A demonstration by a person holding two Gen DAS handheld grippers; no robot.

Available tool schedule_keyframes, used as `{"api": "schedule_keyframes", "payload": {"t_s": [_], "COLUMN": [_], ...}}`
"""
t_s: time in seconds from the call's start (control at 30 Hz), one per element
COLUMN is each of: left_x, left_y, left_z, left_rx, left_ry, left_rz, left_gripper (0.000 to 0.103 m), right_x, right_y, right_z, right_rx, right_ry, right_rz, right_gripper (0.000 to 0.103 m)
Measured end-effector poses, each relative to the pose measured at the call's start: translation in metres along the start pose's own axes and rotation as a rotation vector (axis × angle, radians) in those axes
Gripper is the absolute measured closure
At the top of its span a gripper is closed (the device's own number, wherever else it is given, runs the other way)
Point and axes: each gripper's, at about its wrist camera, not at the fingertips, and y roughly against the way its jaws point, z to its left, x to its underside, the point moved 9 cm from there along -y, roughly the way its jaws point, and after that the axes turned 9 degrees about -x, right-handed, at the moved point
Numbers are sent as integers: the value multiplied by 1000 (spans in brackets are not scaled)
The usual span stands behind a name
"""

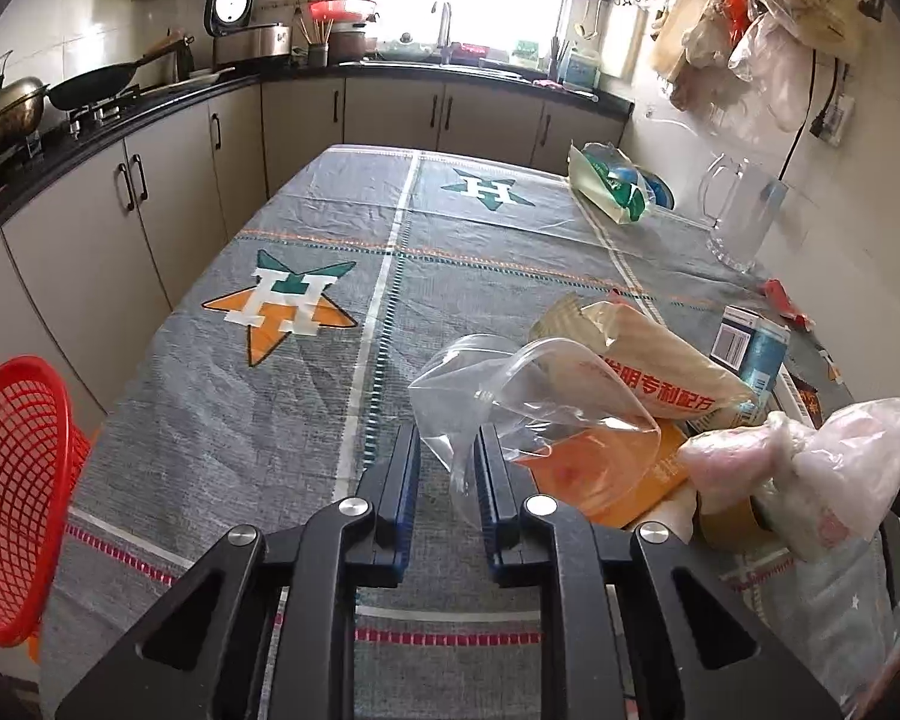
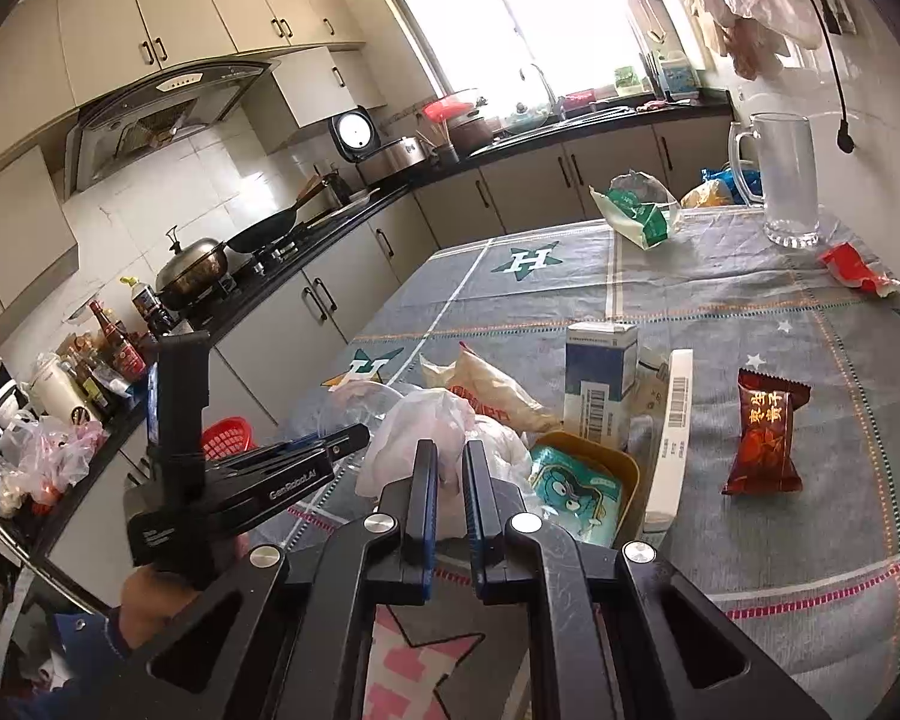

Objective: Collect trash
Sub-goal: 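Grasp the white plastic bag with the right gripper while the left gripper grasps the clear plastic bag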

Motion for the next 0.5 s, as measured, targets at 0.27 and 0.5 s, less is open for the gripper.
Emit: {"api": "schedule_keyframes", "payload": {"t_s": [0.27, 0.5], "left_x": [11, 38], "left_y": [34, 60], "left_z": [13, 23], "left_rx": [-7, 13], "left_ry": [3, -3], "left_rz": [-48, -53], "left_gripper": [89, 91], "right_x": [13, 49], "right_y": [15, 21], "right_z": [14, 30], "right_rx": [-54, -96], "right_ry": [26, 85], "right_rz": [10, 90], "right_gripper": [93, 93]}}
